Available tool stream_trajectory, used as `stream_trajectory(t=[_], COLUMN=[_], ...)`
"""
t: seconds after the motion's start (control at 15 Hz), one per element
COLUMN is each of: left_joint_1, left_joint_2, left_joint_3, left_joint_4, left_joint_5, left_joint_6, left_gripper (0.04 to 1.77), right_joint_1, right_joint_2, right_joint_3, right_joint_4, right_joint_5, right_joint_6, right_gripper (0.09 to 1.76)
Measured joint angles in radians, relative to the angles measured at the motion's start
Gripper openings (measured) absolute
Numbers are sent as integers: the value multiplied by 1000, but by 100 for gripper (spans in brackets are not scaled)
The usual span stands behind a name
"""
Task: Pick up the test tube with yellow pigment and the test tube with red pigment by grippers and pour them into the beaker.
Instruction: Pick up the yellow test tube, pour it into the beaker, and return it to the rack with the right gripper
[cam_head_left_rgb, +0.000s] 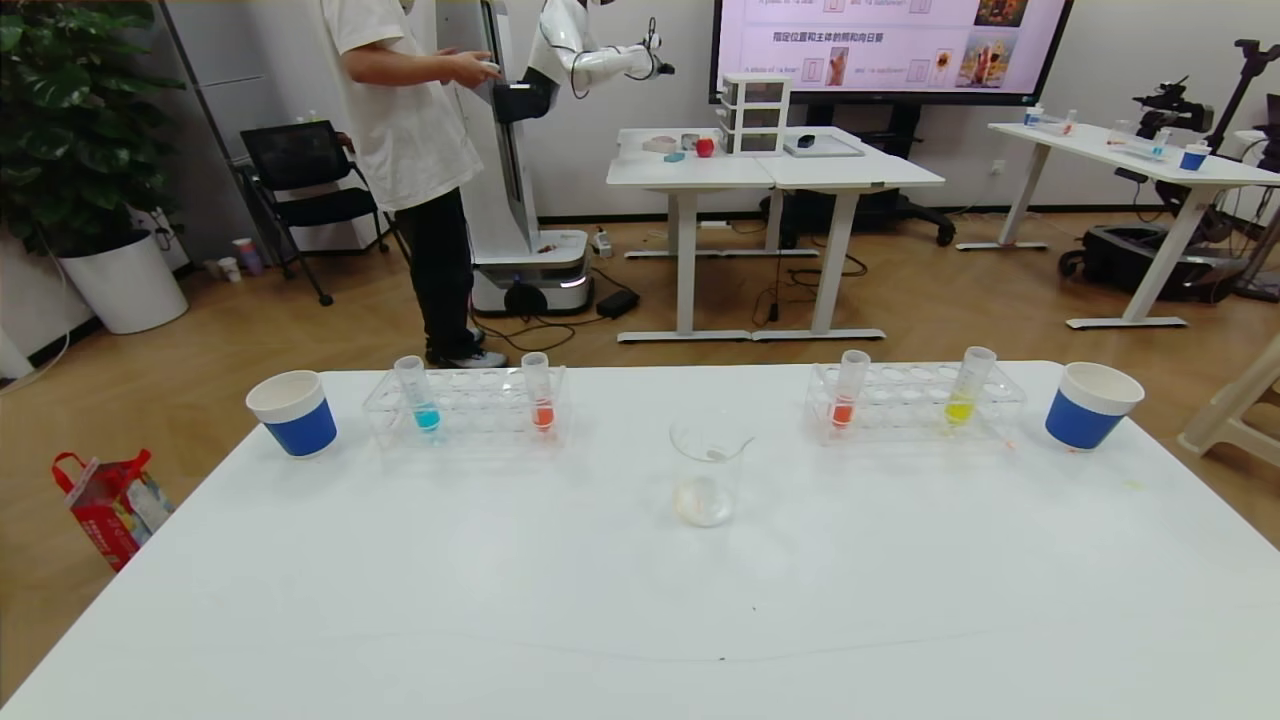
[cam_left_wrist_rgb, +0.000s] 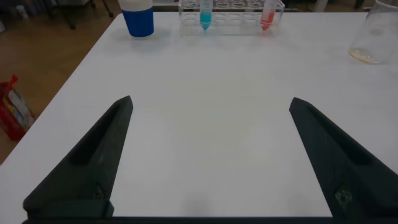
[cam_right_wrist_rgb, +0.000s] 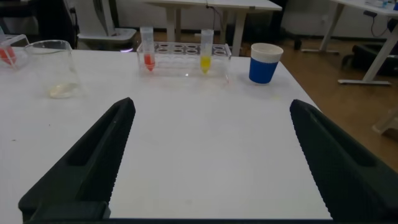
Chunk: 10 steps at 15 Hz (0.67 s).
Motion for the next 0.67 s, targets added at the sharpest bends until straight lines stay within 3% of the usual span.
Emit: stream_trajectory(t=[0.2, 0.67], left_joint_1=[0, 0], left_joint_2=[0, 0], left_joint_3=[0, 0], left_joint_4=[0, 0], left_joint_5=[0, 0], left_joint_6=[0, 0], left_gripper=[175, 175], right_joint_1=[25, 58], right_joint_2=[160, 796], right_joint_3=[-101, -275], right_joint_4=[-87, -528], right_joint_5=[0, 3], right_joint_6=[2, 4], right_gripper=[174, 174])
